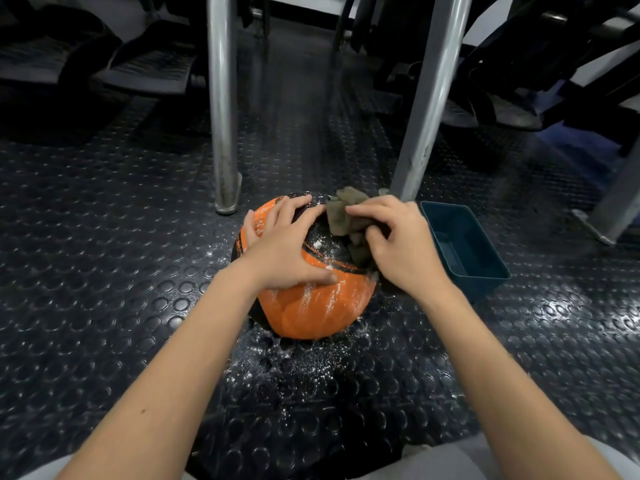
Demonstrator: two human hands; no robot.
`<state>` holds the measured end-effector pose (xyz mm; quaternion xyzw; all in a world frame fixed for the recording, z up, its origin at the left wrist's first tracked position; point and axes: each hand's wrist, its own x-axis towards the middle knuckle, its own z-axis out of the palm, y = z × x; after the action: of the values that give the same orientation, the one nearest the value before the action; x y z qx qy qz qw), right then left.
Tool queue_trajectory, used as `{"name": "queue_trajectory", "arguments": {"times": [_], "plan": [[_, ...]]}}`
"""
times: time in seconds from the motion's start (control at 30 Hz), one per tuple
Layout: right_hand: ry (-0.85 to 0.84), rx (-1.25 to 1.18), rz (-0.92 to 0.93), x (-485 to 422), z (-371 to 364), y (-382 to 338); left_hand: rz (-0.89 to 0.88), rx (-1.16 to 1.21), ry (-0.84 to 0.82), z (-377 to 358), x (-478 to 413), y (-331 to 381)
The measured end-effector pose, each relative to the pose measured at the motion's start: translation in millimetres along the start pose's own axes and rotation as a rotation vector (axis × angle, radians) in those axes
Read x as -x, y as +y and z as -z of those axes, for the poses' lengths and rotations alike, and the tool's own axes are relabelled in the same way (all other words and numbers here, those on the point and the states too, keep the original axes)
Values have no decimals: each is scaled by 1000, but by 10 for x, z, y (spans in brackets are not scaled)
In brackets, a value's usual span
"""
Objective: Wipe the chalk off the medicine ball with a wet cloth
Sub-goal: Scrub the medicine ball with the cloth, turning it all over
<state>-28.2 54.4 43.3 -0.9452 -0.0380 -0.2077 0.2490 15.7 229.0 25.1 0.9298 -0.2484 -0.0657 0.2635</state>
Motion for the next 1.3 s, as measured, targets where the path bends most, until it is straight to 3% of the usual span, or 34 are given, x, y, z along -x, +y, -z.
{"name": "queue_trajectory", "arguments": {"times": [0.17,0.27,0.33,0.5,0.6,0.7,0.8,0.87,0.93,1.0,1.07,1.13,1.2,1.3], "plan": [[-77,224,-245,15,-33,310,-4,26,0,19,12,1],[85,91,-80,-43,46,128,0,5,0,25,7,16],[49,58,8,-52,-18,12,4,-10,-4,27,9,22],[-130,322,-270,39,-44,321,1,16,-4,44,20,20],[83,182,-152,-37,39,218,5,22,-5,44,21,20],[27,73,27,-63,-74,55,6,13,-4,42,26,22],[-110,283,-177,21,-126,197,0,23,-9,44,32,22],[-54,336,-240,10,-24,282,-4,27,-7,39,29,18],[60,164,-122,-34,15,207,-1,27,-4,34,23,11],[35,31,18,-65,-51,99,4,14,-5,28,23,12],[-48,27,-24,-34,-155,110,-1,12,-2,26,23,12],[-117,163,-192,3,-127,245,-9,29,1,23,30,13],[-103,244,-263,41,-30,296,-15,36,0,14,29,16],[72,92,-88,90,-5,70,-7,9,11,1,21,8]]}}
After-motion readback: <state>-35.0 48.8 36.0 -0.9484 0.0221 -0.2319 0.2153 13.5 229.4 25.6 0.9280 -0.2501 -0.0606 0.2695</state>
